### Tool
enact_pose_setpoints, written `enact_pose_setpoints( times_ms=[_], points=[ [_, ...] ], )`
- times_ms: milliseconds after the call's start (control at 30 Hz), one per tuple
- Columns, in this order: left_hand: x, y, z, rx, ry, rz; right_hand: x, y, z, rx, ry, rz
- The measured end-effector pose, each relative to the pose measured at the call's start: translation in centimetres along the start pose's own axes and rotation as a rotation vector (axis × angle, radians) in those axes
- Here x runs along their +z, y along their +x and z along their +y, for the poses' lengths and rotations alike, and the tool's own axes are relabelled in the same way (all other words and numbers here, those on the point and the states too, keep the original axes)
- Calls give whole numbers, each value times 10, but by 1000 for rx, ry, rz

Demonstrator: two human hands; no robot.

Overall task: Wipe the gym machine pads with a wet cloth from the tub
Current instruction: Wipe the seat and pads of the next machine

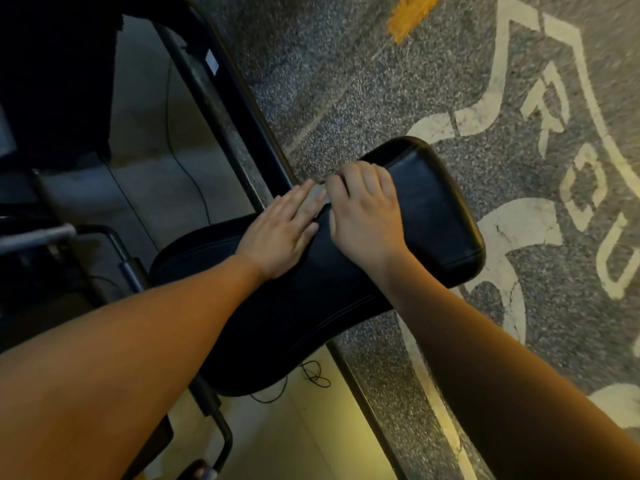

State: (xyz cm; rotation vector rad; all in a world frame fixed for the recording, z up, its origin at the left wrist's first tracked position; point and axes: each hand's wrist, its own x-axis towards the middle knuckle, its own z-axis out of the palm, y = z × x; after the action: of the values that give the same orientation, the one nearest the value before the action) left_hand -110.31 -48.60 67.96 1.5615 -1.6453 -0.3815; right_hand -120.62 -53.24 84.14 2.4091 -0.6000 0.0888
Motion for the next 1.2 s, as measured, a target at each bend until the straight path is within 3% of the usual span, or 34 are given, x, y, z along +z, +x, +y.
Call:
enact_pose_setpoints(
  times_ms=[167, 267, 433, 500, 633, 733, 867, 1000, 1100, 1200],
  points=[
    [5, -50, -43, -137, 33, -40, 25, 17, -35, -22, 36, -101],
    [8, -64, -61, -129, 46, -62, 45, 19, -53, -44, 41, -166],
    [7, -80, -91, -230, -154, -58, 61, 23, -66, -44, -36, -213],
    [1, -82, -102, -214, -194, -128, 64, 22, -66, -55, -64, -180],
    [-21, -72, -124, -76, -58, -385, 68, 21, -68, -51, -83, -171],
    [-29, -69, -140, -68, -31, -472, 69, 20, -68, -64, -87, -166],
    [-12, -75, -119, -203, -25, -342, 70, 23, -67, -68, -70, -153],
    [1, -71, -88, -136, 13, -119, 68, 29, -70, -25, -49, -156],
    [6, -55, -72, -77, 17, -61, 68, 36, -74, 21, -39, -118],
    [2, -53, -78, -136, -12, -19, 72, 43, -88, 0, -2, -115]
  ],
)
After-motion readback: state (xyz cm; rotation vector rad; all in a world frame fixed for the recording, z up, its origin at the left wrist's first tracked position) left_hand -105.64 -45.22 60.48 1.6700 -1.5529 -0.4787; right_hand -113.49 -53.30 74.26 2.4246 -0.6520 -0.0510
